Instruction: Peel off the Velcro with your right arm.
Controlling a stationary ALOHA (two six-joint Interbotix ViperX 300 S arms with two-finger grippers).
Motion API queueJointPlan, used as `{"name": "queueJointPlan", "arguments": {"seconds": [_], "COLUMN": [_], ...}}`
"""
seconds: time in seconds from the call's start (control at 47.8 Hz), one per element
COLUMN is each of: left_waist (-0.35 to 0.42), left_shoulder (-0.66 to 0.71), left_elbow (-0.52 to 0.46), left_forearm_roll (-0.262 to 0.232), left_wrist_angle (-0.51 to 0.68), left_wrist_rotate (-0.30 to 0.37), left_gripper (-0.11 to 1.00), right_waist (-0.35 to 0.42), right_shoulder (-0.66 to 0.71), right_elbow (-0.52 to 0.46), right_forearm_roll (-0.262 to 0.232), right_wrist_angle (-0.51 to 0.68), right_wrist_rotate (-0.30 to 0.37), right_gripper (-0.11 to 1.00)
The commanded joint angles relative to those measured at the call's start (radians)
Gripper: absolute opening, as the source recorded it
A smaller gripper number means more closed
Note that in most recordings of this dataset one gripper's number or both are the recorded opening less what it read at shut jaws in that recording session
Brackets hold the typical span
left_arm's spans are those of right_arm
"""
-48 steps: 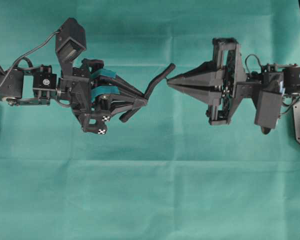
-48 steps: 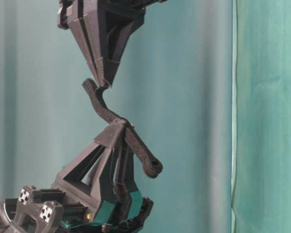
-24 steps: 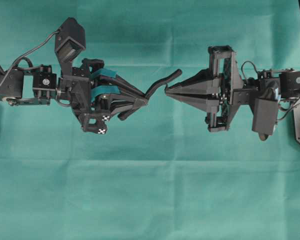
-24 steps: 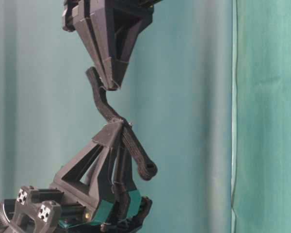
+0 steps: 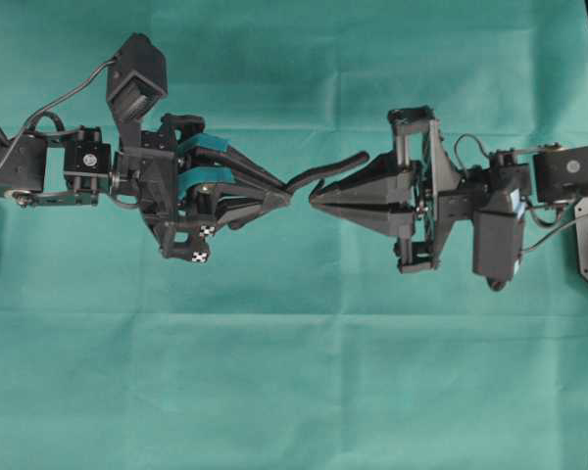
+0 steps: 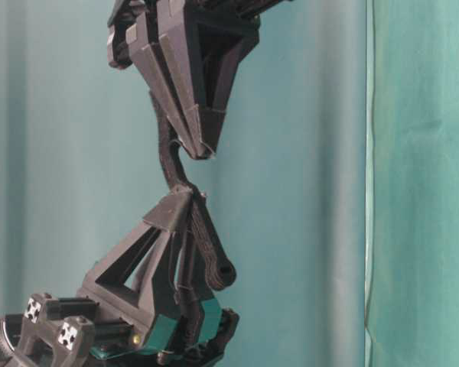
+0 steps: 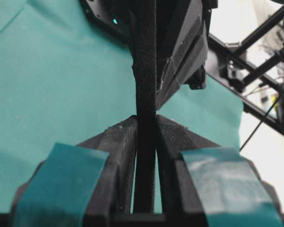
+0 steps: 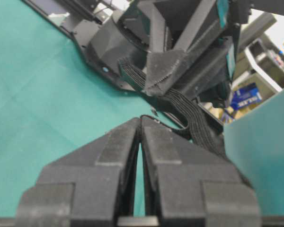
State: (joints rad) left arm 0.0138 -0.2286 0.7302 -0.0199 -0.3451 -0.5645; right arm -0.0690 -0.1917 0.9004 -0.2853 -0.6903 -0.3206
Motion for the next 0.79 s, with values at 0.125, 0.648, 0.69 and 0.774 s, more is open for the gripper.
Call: {"name": "queueJointPlan", "arguments": {"seconds": [0.125, 0.648, 0.69, 0.774], "left_waist": [0.005, 0.006, 0.006, 0.006], "left_shoulder": [-0.009, -0.009, -0.009, -0.009], "left_elbow": [-0.015, -0.015, -0.015, -0.014], "left_forearm_roll": [-0.002, -0.003, -0.002, -0.002], "left_wrist_angle": [-0.014, -0.015, -0.017, -0.017], "left_wrist_rotate": [0.002, 0.002, 0.002, 0.002], "left_gripper": [0.10, 0.10, 0.10, 0.10], "right_waist": [0.023, 0.067, 0.071, 0.078], "right_shoulder": [0.011, 0.061, 0.064, 0.072], "right_elbow": [-0.034, -0.086, -0.092, -0.100], "right_forearm_roll": [-0.012, -0.052, -0.057, -0.064], "right_wrist_angle": [0.002, 0.092, 0.101, 0.118], "right_wrist_rotate": [0.000, 0.008, 0.008, 0.008], "right_gripper": [-0.10, -0.10, -0.10, -0.10]}}
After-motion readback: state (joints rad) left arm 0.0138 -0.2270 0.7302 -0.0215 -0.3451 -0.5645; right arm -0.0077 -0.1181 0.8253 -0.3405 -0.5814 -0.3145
